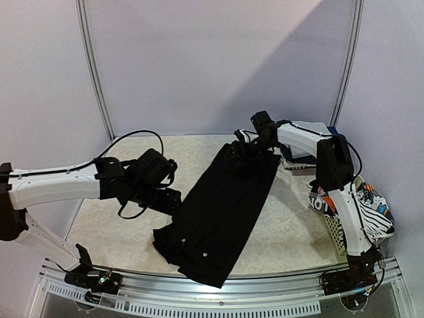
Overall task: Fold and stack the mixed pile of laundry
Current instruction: Rotate the rectangle-folded shirt at the center of the board.
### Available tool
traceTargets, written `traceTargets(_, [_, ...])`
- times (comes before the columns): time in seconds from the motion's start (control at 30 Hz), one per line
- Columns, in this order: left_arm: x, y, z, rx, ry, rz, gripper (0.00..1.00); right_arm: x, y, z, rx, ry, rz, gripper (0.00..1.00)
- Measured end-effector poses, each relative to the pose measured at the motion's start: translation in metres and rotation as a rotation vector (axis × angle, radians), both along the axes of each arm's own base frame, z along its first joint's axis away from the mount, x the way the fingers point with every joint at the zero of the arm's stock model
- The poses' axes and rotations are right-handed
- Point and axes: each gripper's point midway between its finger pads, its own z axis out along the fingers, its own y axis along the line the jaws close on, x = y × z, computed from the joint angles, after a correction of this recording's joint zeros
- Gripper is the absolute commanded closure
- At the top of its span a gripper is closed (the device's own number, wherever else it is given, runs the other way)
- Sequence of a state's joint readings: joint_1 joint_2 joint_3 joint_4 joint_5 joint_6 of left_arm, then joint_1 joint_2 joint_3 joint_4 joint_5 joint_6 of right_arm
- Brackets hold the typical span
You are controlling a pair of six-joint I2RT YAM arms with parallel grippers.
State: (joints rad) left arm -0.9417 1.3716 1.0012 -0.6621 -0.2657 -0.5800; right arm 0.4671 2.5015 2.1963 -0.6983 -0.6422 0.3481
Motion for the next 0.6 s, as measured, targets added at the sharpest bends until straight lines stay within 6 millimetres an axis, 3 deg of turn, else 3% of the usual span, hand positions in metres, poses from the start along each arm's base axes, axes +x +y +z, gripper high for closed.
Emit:
traceTargets(0.13, [0.049,-0.018,-0.011,0.03,0.005,-0.045,0.37,-0.019,-0.01,0.041,-0.042,-0.076,-0.011,0.07])
traceTargets(0.23, [0.085,-0.024,-0.023,0.058,0.016,-0.063,0.38,-0.043,-0.035,0.065,-0.097,-0.128,-0.056,0.03])
traceTargets(0.3, [0.107,-0.031,-0.033,0.067,0.027,-0.084,0.4,-0.06,-0.054,0.069,-0.135,-0.153,-0.093,0.02])
traceTargets(0.4, [0.131,-0.041,-0.051,0.06,0.065,-0.121,0.44,-0.089,-0.085,0.058,-0.198,-0.153,-0.16,0.03])
traceTargets(0.5, [0.152,-0.053,-0.069,0.037,0.104,-0.16,0.44,-0.111,-0.107,0.029,-0.259,-0.113,-0.213,0.06])
traceTargets(0.6, [0.16,-0.057,-0.087,0.032,0.139,-0.183,0.47,-0.128,-0.125,-0.007,-0.327,-0.052,-0.252,0.12])
